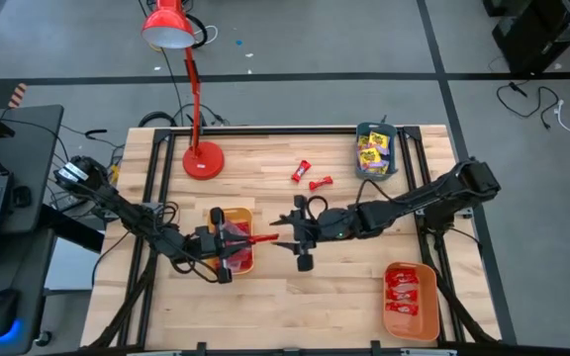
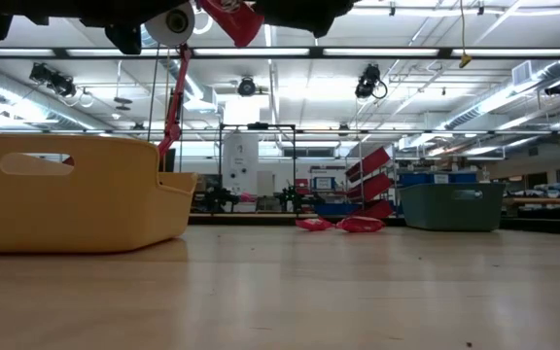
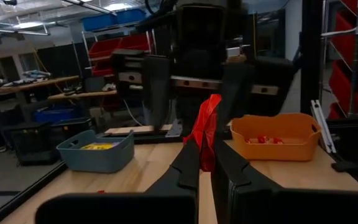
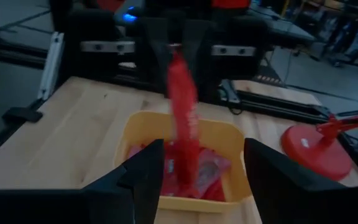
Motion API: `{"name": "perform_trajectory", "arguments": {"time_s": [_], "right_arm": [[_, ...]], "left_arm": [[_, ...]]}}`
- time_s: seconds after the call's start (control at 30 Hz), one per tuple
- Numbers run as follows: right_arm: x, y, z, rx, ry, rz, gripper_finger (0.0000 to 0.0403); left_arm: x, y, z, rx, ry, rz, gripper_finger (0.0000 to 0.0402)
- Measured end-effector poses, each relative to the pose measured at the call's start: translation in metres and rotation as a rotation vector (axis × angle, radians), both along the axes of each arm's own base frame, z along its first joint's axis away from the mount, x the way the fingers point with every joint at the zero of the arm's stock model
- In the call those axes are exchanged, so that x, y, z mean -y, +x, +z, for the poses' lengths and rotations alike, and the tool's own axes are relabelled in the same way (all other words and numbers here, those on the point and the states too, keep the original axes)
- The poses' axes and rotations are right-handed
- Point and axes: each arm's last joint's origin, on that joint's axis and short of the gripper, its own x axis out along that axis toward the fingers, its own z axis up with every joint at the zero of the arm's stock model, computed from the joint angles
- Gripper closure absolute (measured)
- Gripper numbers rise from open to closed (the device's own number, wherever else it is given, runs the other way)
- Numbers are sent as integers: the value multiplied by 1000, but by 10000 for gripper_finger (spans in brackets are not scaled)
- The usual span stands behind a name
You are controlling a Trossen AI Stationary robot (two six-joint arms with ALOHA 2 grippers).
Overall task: Sort candy
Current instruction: Put the red chocolate into the orange bin
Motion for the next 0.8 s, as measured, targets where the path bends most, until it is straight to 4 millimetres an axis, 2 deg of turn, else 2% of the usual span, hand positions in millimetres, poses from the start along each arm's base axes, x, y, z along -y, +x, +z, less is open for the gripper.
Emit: {"name": "perform_trajectory", "arguments": {"time_s": [0.33, 0.8], "right_arm": [[20, 6, 4, 29, 40, 57, 218], [35, 8, 5, 45, -10, 34, 305]], "left_arm": [[-5, 2, 6, 40, 41, 33, 390], [-17, 7, 8, 59, 27, 88, 388]]}}
